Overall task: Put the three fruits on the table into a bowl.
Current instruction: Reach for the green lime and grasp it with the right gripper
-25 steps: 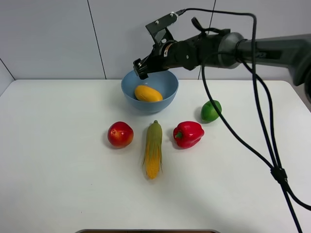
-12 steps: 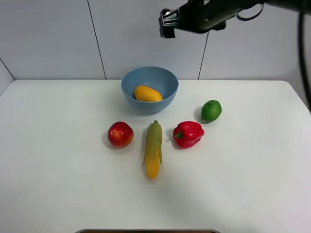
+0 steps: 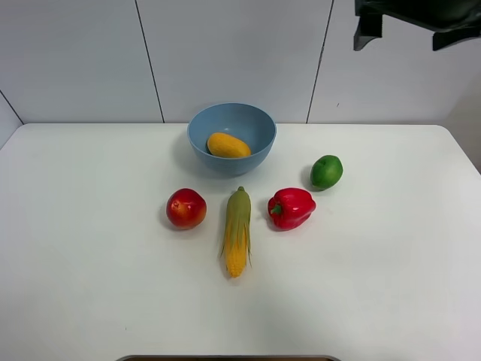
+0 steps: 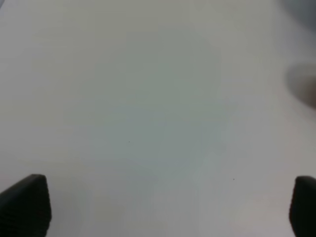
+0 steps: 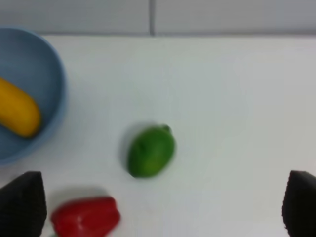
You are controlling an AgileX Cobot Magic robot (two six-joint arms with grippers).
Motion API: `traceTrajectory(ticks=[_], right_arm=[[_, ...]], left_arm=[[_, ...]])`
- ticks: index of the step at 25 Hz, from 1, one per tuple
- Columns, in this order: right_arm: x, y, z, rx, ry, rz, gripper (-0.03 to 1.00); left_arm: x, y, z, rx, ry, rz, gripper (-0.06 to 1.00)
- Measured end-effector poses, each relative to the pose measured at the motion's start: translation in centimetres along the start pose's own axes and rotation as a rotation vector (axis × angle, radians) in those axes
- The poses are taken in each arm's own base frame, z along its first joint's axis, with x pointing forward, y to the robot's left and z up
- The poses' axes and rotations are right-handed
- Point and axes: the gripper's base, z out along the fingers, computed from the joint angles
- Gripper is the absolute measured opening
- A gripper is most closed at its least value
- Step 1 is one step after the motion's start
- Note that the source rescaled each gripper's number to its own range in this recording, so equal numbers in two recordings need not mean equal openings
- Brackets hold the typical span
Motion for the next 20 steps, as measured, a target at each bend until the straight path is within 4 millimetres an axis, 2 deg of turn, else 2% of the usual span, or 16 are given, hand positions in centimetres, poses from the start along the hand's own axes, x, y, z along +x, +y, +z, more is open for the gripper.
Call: traceTrajectory(ticks=[4, 11, 15, 20], right_arm=[[0.3, -1.8, -0.2, 0.064, 0.066, 0.092, 0.96], [0.3, -3.4, 0.2, 0.096, 0.092, 0.258, 0.96], [1.6, -4.7, 2.1, 0.120, 0.161, 0.312, 0.96], [2.7, -5.0, 5.4, 0.073, 0.193, 0.374, 0.96]], left_arm=[[0.0, 0.0, 0.0, 0.000, 0.000, 0.000, 0.96], [0.0, 0.0, 0.0, 0.000, 0.000, 0.000, 0.96], [0.0, 0.0, 0.0, 0.000, 0.000, 0.000, 0.96], [0.0, 0.0, 0.0, 0.000, 0.000, 0.000, 0.96]])
